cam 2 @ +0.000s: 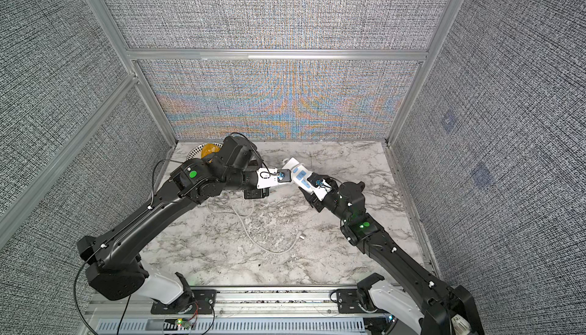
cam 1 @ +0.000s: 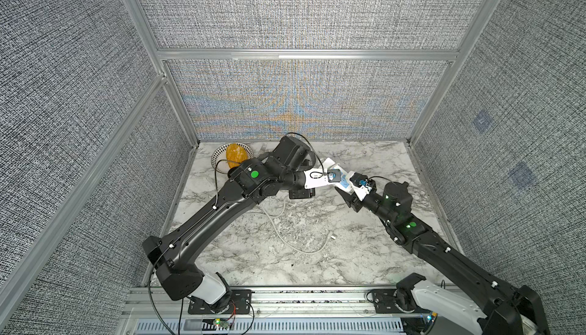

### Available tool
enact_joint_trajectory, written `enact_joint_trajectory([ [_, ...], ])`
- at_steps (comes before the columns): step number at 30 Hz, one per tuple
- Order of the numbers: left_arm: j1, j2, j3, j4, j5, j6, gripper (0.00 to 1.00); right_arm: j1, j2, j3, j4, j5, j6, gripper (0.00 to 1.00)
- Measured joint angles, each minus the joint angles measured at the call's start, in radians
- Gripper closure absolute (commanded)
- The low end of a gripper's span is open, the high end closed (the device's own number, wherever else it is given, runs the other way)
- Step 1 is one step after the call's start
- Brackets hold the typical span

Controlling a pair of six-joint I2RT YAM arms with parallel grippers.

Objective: Wrap the cord around the power strip
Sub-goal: Wrap the power cord around the power strip.

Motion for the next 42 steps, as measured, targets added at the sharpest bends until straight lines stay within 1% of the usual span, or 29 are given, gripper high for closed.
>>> enact_joint_trajectory([
  [7, -0.001, 0.055, 0.075, -0.062, 0.001, 0.085, 1.00, 0.013, 0.034, 0.030, -0.109, -0.152, -0.053, 1.00],
  [11, -0.002, 0.080, 0.086, -0.080, -0.027, 0.137, 1.00, 0.018, 0.042, 0.033, -0.167, -0.240, -0.076, 1.00],
  [15, -0.005, 0.091, 0.082, -0.080, -0.053, 0.171, 1.00, 0.019, 0.033, 0.011, -0.189, -0.349, -0.098, 1.00],
  [19, -0.005, 0.126, 0.107, -0.092, -0.049, 0.188, 1.00, 0.026, 0.018, -0.023, -0.159, -0.456, -0.100, 1.00],
  [23, -0.005, 0.180, 0.155, -0.121, -0.017, 0.200, 0.96, 0.044, -0.005, -0.048, -0.113, -0.507, -0.095, 1.00],
  [28, 0.000, 0.220, 0.182, -0.136, 0.027, 0.206, 0.89, 0.058, -0.064, -0.081, -0.077, -0.525, -0.082, 1.00],
  [31, 0.021, 0.220, 0.188, -0.136, 0.082, 0.201, 0.86, 0.064, -0.104, -0.111, -0.036, -0.542, -0.053, 1.00],
  [35, 0.056, 0.225, 0.204, -0.100, 0.154, 0.169, 0.78, 0.084, -0.137, -0.153, 0.002, -0.589, -0.023, 1.00],
  [38, 0.068, 0.247, 0.227, -0.087, 0.220, 0.151, 0.79, 0.091, -0.144, -0.167, 0.020, -0.610, -0.001, 1.00],
  [42, 0.068, 0.269, 0.230, -0.086, 0.278, 0.134, 0.79, 0.096, -0.158, -0.169, 0.053, -0.621, 0.012, 1.00],
])
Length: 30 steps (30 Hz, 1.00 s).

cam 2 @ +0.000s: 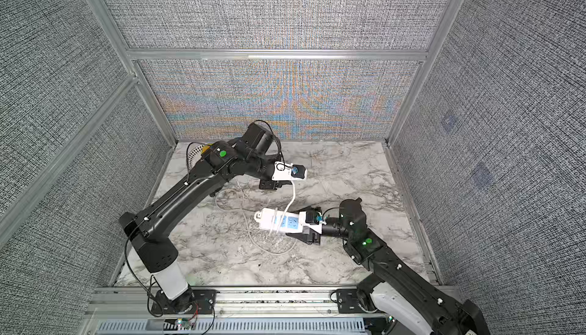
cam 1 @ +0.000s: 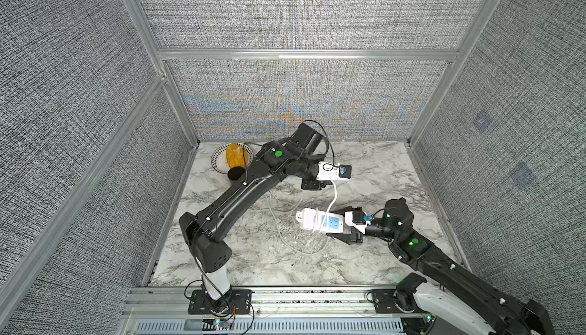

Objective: Wrap the cord around the power strip
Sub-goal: Wrap the power cord around the power strip.

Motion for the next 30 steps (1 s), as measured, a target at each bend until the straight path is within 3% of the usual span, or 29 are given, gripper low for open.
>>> enact_joint_trajectory([
  [13, 0.026, -0.035, -0.221, 0.163, 0.108, -0.136, 0.78, 0.000, -0.041, -0.023, 0.132, 0.010, 0.088, 1.00],
  [30, 0.043, -0.033, -0.334, 0.360, 0.262, -0.343, 0.76, 0.000, -0.086, -0.046, 0.251, 0.077, 0.152, 1.00],
])
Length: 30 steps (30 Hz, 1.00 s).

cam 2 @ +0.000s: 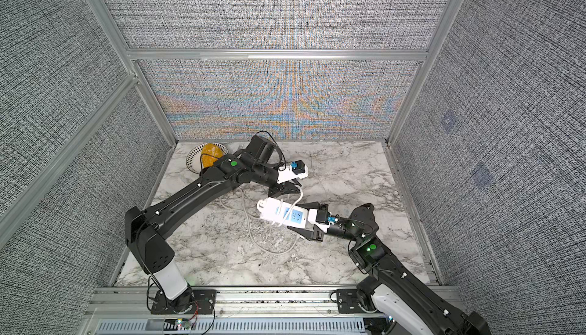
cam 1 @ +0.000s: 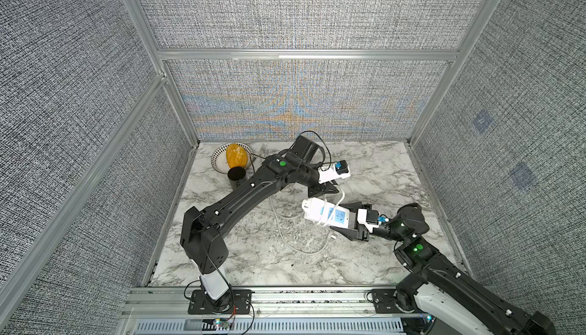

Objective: Wrap the cord around the power strip
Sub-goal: Wrap the power cord around the power strip.

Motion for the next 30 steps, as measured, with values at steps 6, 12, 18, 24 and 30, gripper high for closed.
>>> enact_joint_trajectory([
  [6, 0.000, 0.002, -0.081, 0.074, 0.069, -0.079, 0.77, 0.000, -0.018, -0.023, 0.054, 0.041, 0.019, 1.00],
  [12, 0.000, -0.014, -0.212, 0.195, 0.096, -0.182, 0.76, -0.007, -0.040, -0.034, 0.096, 0.078, 0.033, 1.00],
  [18, 0.000, -0.015, -0.277, 0.301, 0.104, -0.272, 0.77, -0.013, -0.068, -0.058, 0.124, 0.119, 0.041, 1.00],
  [24, 0.000, -0.014, -0.369, 0.408, 0.110, -0.361, 0.77, -0.014, -0.093, -0.067, 0.156, 0.183, 0.045, 1.00],
  [30, -0.001, -0.020, -0.450, 0.506, 0.111, -0.440, 0.78, -0.020, -0.100, -0.069, 0.156, 0.240, 0.043, 1.00],
])
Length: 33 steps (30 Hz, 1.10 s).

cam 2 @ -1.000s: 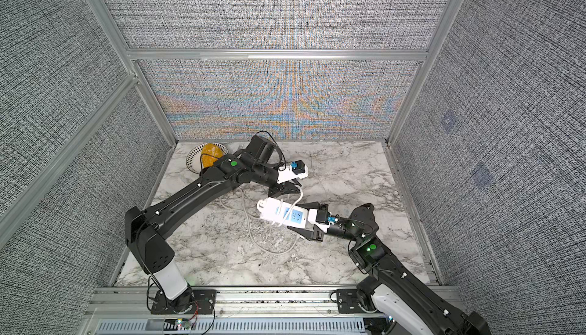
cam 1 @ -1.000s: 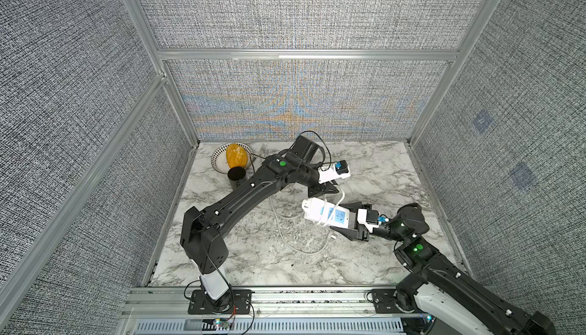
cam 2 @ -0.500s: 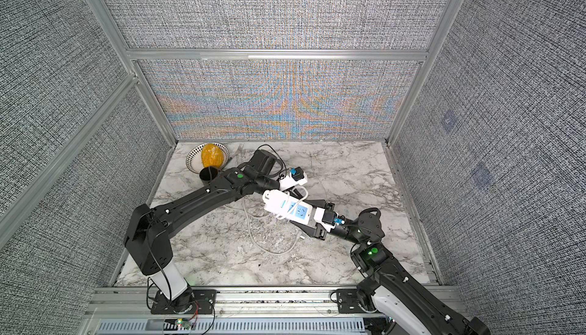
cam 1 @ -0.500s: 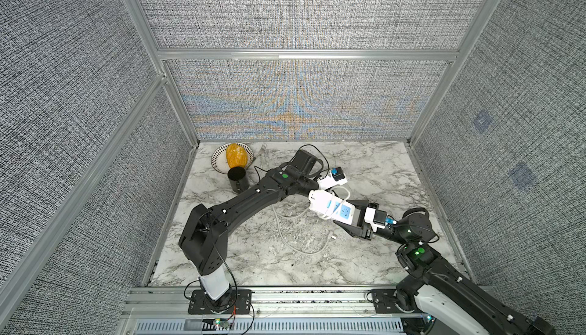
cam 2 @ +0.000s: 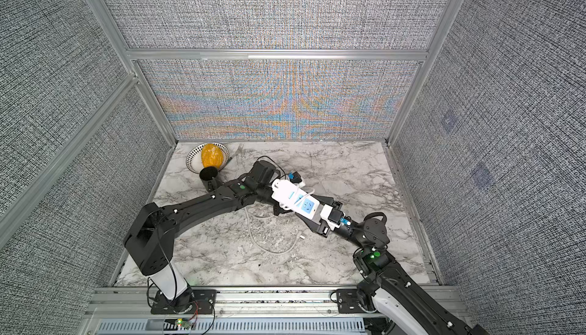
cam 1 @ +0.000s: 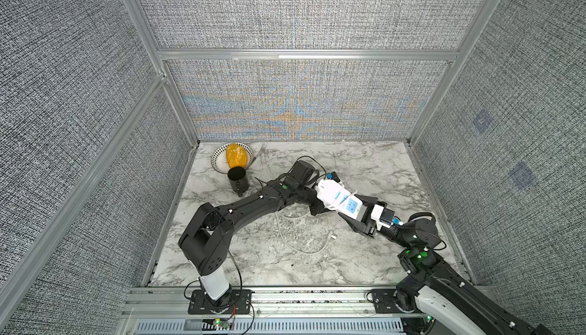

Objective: Wrap the cord around the power strip
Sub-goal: Wrap the power cord around the power strip.

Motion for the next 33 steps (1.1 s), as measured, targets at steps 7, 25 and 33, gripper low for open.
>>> enact_joint_trajectory([
  [7, -0.002, -0.021, -0.093, 0.098, -0.012, -0.062, 0.79, -0.005, -0.013, -0.002, -0.001, 0.107, -0.010, 1.00],
  [25, -0.034, -0.205, -0.203, 0.132, -0.289, -0.152, 0.92, -0.049, 0.066, 0.074, -0.117, 0.460, -0.011, 1.00],
  [33, -0.138, -0.299, -0.118, -0.025, -0.603, -0.061, 0.92, -0.097, 0.183, 0.188, -0.292, 0.544, 0.008, 1.00],
])
